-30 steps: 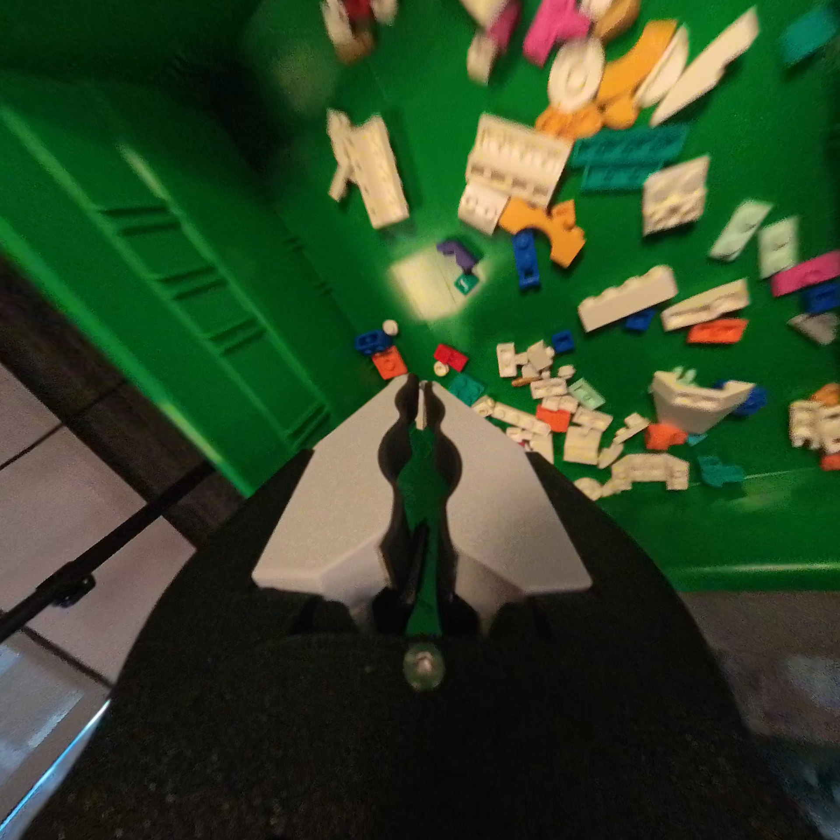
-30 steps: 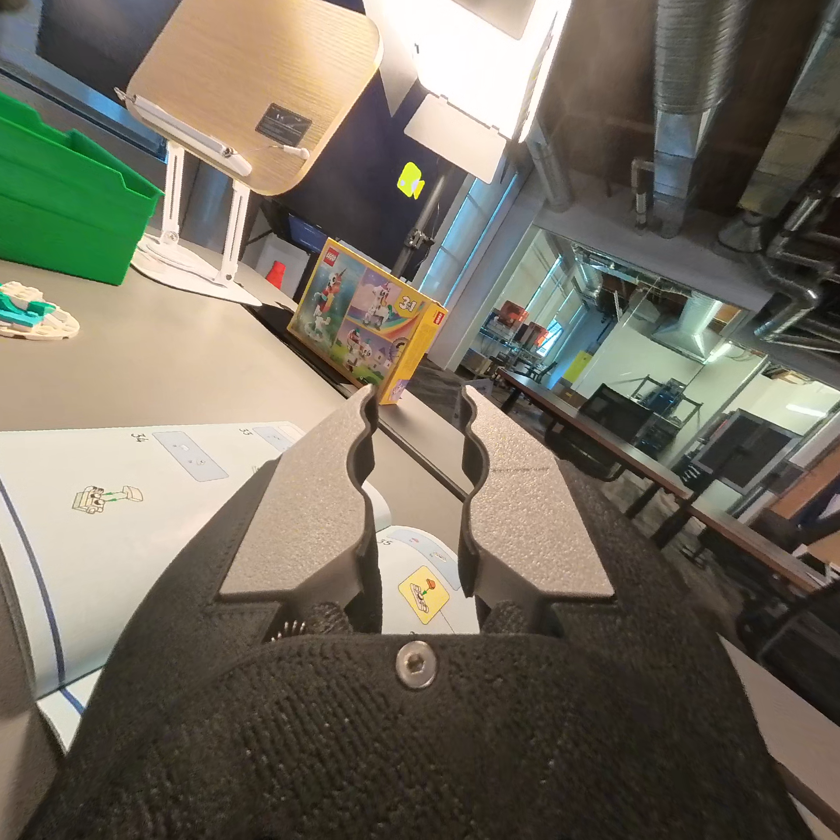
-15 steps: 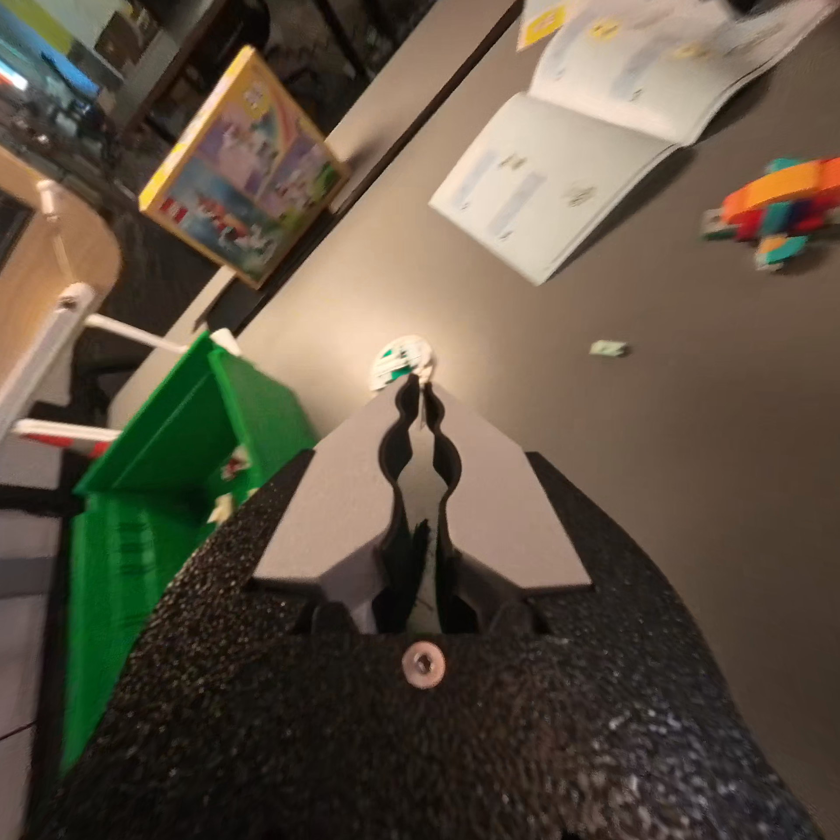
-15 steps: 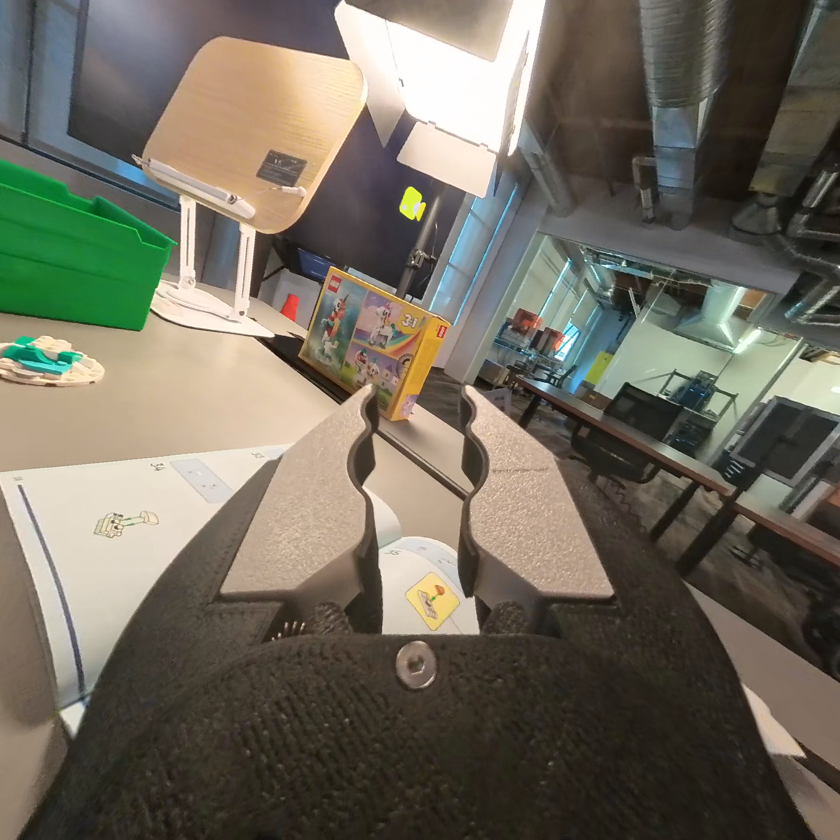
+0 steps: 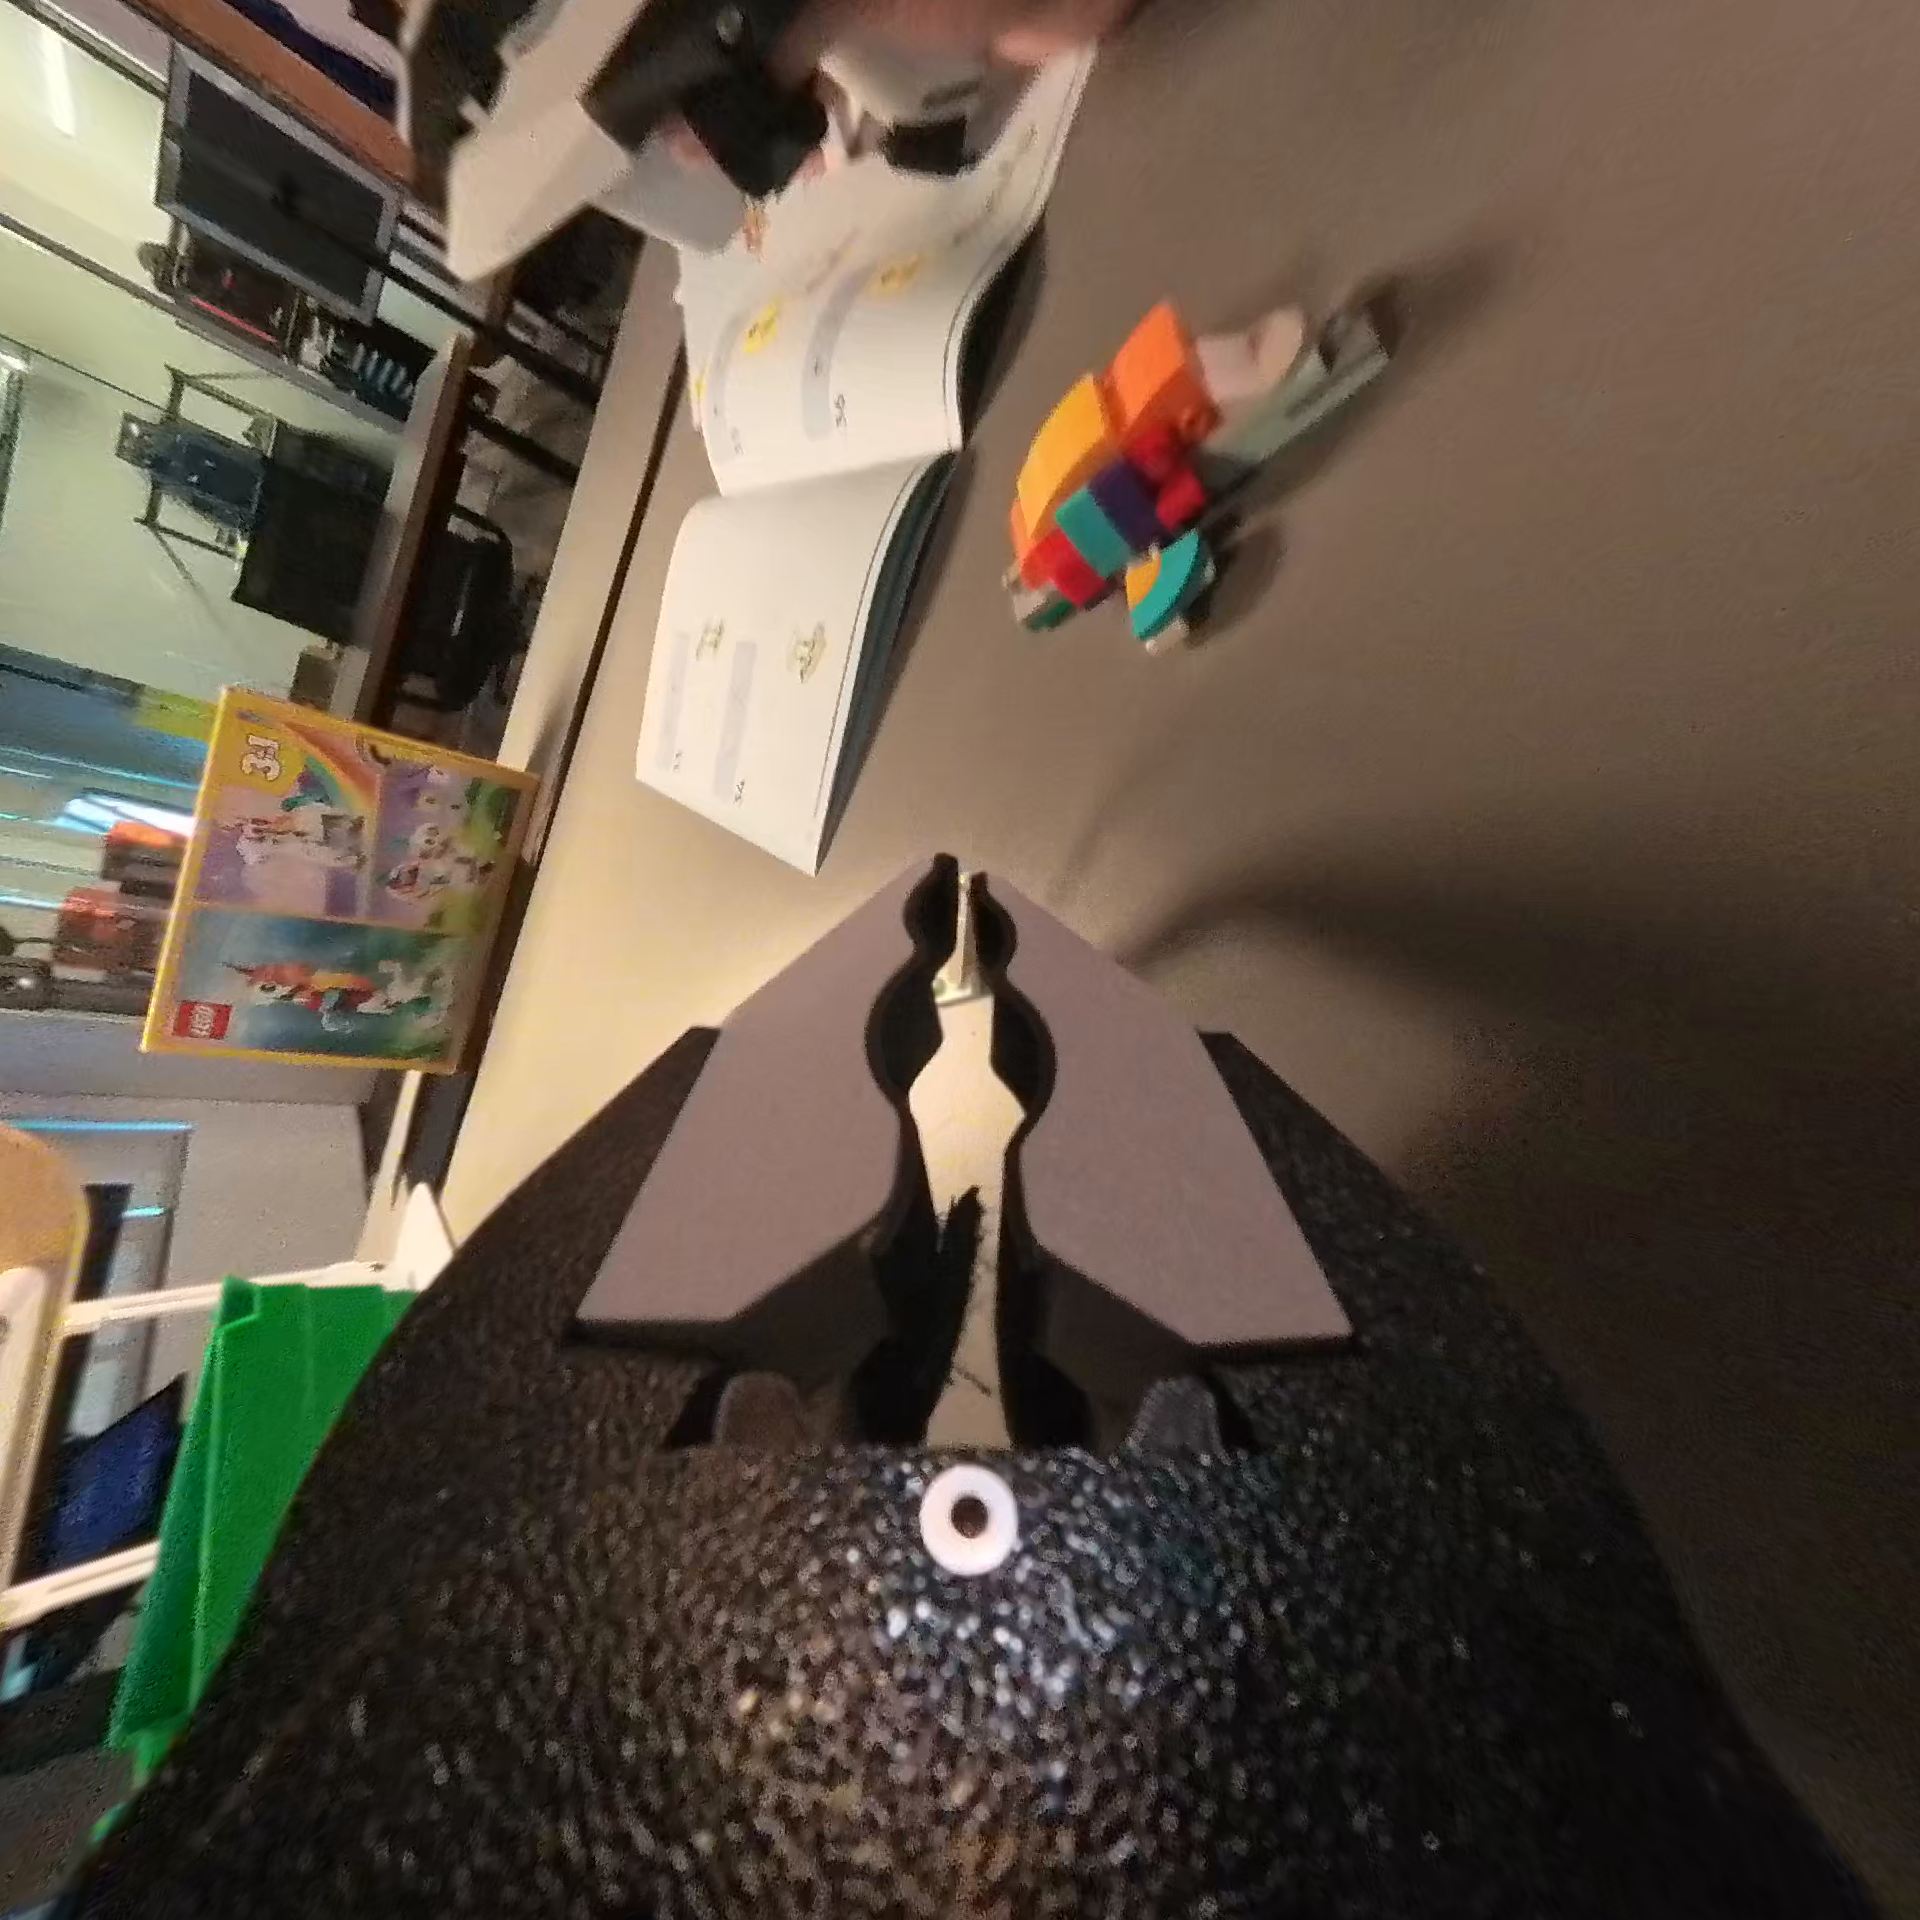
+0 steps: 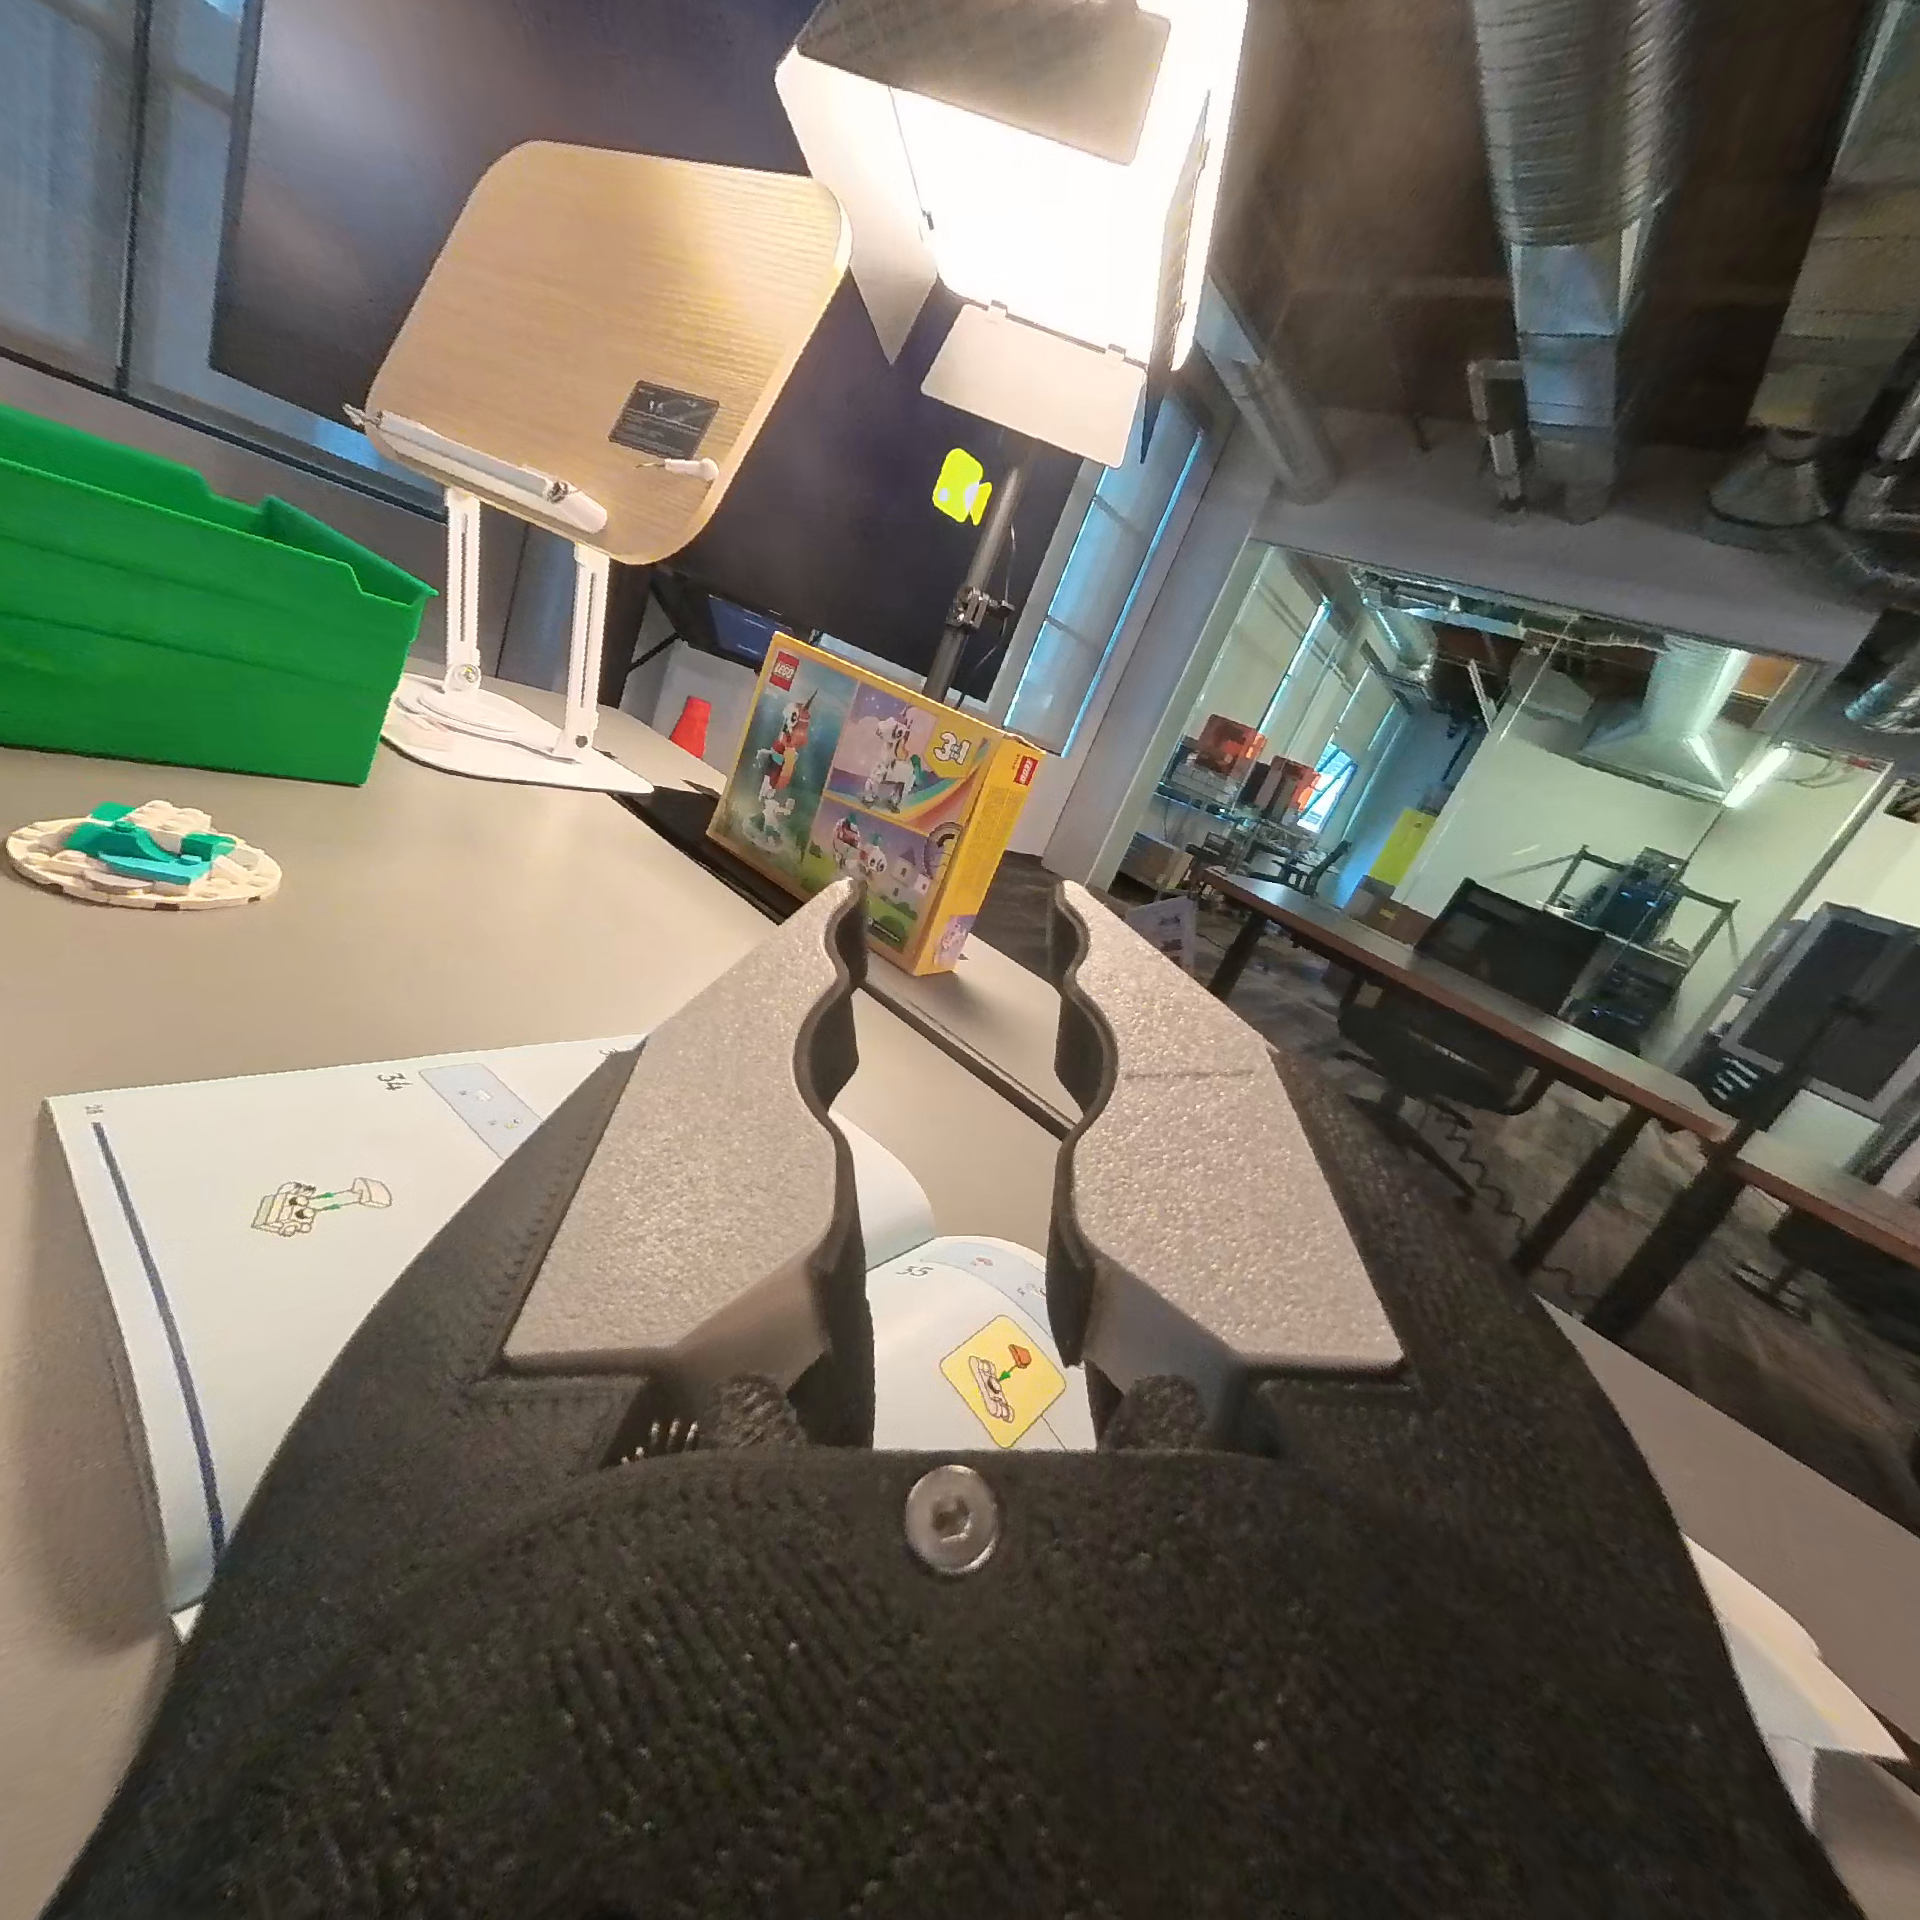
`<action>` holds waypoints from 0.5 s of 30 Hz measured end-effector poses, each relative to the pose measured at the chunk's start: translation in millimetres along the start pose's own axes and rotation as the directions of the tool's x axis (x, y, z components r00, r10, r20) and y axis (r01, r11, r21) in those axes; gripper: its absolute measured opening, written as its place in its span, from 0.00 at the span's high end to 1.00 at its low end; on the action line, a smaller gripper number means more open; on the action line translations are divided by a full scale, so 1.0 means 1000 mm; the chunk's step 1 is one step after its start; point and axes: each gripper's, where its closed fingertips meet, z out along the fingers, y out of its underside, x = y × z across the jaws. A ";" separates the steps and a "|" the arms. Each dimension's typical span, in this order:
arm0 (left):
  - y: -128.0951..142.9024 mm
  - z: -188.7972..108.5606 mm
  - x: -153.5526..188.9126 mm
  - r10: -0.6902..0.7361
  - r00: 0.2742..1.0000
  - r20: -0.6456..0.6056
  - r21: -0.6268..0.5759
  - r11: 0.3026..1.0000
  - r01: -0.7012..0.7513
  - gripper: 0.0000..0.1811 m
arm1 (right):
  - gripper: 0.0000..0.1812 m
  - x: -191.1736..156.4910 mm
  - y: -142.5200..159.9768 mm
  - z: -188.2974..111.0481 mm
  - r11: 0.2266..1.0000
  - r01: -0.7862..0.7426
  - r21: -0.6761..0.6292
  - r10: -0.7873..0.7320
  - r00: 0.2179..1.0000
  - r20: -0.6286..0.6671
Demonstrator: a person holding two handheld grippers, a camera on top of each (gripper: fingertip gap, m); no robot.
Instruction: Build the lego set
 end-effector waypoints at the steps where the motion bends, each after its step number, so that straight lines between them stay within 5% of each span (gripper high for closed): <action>1: 0.003 0.003 0.002 0.019 1.000 0.000 -0.020 1.000 -0.019 1.00 | 0.81 0.000 0.000 0.000 1.000 0.001 0.000 -0.001 1.000 0.000; 8: 0.010 0.007 0.021 0.093 0.994 -0.053 -0.050 0.994 -0.096 1.00 | 0.82 0.000 0.000 0.000 1.000 -0.001 0.000 0.001 1.000 0.000; 15: 0.011 0.001 0.024 -0.198 0.966 -0.166 -0.035 0.980 0.195 0.97 | 0.82 0.000 0.000 0.000 1.000 -0.001 0.001 0.001 1.000 0.002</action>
